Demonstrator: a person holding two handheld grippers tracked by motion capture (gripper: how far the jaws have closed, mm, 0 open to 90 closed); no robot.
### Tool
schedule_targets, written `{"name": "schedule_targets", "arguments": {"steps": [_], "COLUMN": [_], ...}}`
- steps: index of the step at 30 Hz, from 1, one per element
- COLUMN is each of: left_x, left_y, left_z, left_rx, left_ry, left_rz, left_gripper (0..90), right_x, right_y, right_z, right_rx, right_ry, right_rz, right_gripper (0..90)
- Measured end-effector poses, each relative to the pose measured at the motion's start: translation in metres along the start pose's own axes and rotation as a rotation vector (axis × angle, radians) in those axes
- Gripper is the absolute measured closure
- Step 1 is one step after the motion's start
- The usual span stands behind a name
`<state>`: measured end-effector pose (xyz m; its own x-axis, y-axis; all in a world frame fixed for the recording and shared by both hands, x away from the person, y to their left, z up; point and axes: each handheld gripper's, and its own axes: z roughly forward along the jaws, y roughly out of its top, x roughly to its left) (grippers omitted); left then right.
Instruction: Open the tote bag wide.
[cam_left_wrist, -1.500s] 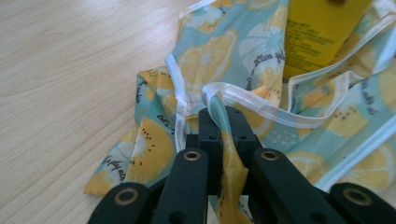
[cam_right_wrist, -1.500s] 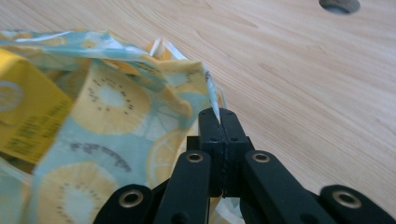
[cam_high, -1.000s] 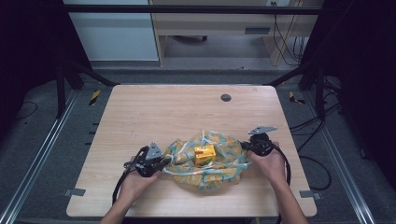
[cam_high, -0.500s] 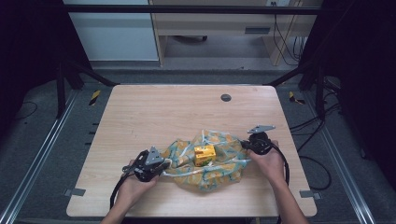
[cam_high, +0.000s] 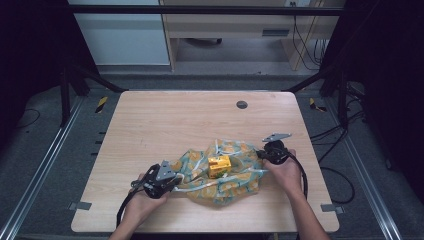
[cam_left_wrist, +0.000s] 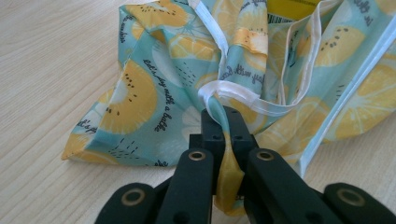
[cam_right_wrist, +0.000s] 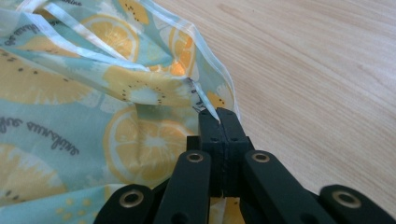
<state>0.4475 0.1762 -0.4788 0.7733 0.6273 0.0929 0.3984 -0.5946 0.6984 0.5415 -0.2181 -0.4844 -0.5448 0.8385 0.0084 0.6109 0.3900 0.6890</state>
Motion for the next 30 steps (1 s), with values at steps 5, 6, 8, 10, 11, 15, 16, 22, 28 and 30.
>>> {"name": "schedule_targets", "arguments": {"steps": [5, 6, 8, 10, 11, 15, 16, 22, 28, 30], "left_x": [-0.001, -0.001, -0.002, -0.003, -0.004, -0.004, -0.005, -0.003, -0.003, -0.002], "left_y": [-0.001, -0.001, -0.001, -0.001, -0.001, -0.002, -0.001, 0.008, 0.016, 0.022], "left_z": [-0.001, -0.001, -0.002, -0.003, -0.004, -0.008, -0.01, -0.026, -0.037, -0.043], "left_rx": [0.005, 0.005, 0.003, 0.001, -0.012, -0.03, -0.041, -0.105, -0.15, -0.178], "left_ry": [-0.002, -0.002, 0.0, 0.006, 0.015, 0.014, 0.024, 0.04, 0.03, 0.026], "left_rz": [0.005, 0.005, 0.005, 0.006, 0.004, -0.008, -0.014, -0.04, -0.047, -0.056], "left_gripper": [89.6, 89.6, 89.6, 89.4, 87.7, 75.5, 75.5, 46.8, 36.3, 32.2], "right_x": [0.002, 0.002, 0.002, 0.002, 0.004, 0.004, 0.004, 0.007, 0.018, 0.026], "right_y": [0.008, 0.009, 0.01, 0.01, 0.011, 0.012, 0.013, 0.023, 0.035, 0.041], "right_z": [0.0, 0.001, 0.0, 0.0, 0.0, -0.008, -0.012, -0.046, -0.069, -0.079], "right_rx": [0.008, 0.009, 0.005, 0.007, -0.003, -0.043, -0.055, -0.124, -0.172, -0.199], "right_ry": [-0.014, -0.016, -0.017, -0.02, -0.019, -0.042, -0.046, -0.101, -0.105, -0.088], "right_rz": [-0.018, -0.018, -0.01, -0.012, -0.017, -0.003, 0.006, 0.018, 0.018, 0.019], "right_gripper": [90.0, 90.0, 90.0, 90.0, 88.7, 74.8, 69.2, 38.7, 27.6, 25.2]}}
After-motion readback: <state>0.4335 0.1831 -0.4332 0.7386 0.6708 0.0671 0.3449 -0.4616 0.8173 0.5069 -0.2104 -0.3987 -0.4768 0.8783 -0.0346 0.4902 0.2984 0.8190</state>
